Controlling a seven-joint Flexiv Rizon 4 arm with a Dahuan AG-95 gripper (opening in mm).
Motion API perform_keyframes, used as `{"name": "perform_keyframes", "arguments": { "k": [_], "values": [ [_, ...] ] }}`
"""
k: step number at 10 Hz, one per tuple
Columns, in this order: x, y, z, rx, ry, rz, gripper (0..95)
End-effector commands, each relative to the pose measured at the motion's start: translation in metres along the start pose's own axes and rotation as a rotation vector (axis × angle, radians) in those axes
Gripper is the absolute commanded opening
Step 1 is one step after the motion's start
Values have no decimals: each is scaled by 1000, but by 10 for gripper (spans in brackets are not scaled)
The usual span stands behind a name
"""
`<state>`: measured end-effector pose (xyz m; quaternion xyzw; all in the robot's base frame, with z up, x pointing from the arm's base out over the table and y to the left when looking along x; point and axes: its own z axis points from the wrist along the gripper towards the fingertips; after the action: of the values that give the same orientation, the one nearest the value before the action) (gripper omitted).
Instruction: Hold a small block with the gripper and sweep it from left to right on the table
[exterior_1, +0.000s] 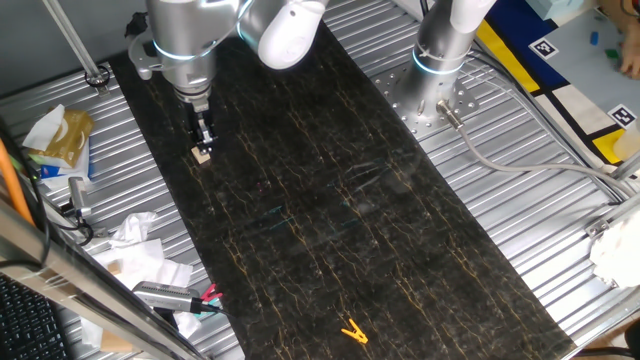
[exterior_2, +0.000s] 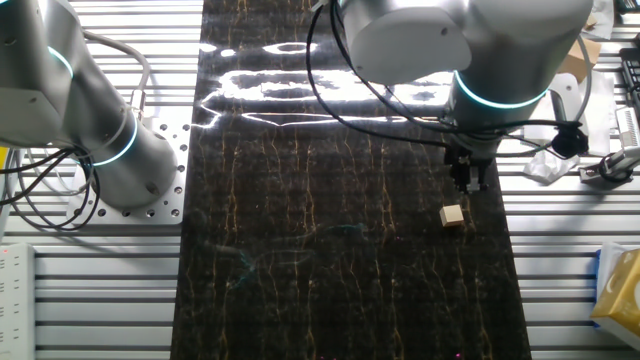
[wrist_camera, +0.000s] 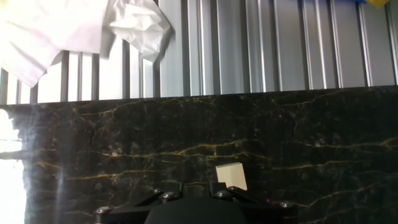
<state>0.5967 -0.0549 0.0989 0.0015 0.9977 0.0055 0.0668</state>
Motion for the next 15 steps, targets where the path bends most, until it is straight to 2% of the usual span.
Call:
{"name": "perform_keyframes", "arguments": {
  "k": [1, 15],
  "values": [
    [0, 0, 0, 7, 1, 4, 0],
    [0, 0, 0, 11, -4, 11, 0]
  ]
}}
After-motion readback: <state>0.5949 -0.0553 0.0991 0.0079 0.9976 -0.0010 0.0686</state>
